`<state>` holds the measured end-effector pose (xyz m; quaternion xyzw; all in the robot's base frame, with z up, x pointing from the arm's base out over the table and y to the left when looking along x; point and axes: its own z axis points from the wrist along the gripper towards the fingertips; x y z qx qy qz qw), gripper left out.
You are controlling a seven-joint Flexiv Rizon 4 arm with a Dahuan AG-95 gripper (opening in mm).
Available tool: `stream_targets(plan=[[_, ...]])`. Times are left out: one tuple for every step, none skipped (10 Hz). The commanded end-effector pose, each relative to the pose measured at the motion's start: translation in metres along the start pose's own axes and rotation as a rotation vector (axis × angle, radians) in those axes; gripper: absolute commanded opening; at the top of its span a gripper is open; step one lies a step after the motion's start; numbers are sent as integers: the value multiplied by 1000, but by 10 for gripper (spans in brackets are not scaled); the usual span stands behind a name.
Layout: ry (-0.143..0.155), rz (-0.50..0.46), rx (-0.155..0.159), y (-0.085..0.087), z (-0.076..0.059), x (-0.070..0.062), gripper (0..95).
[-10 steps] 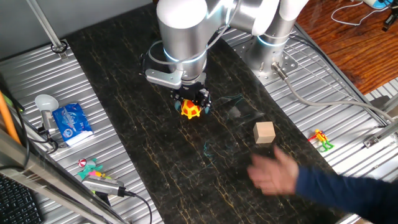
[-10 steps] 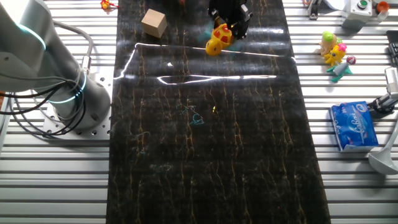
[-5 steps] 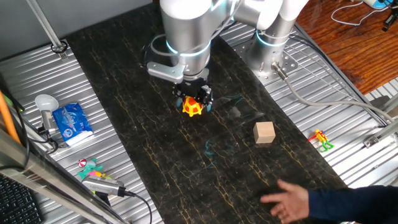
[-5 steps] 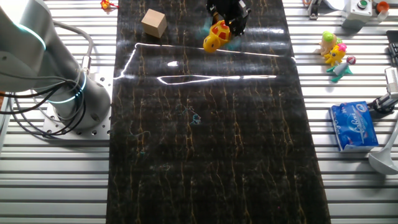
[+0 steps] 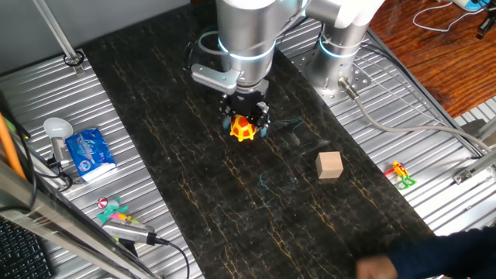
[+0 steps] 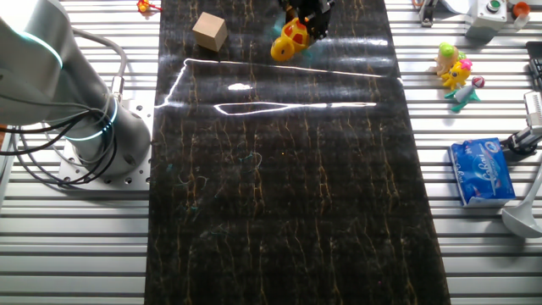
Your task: Grasp the moving object
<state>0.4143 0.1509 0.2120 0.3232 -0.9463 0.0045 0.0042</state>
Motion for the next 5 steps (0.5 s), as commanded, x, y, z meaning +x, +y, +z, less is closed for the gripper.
stream_targets(plan=[[-3, 15, -2, 2, -2, 0, 0], [-2, 14, -2, 3, -3, 1, 0], [-1, 13, -3, 3, -4, 1, 0], [-1, 7, -3, 3, -4, 1, 0], [-1, 5, -3, 3, -4, 1, 0]])
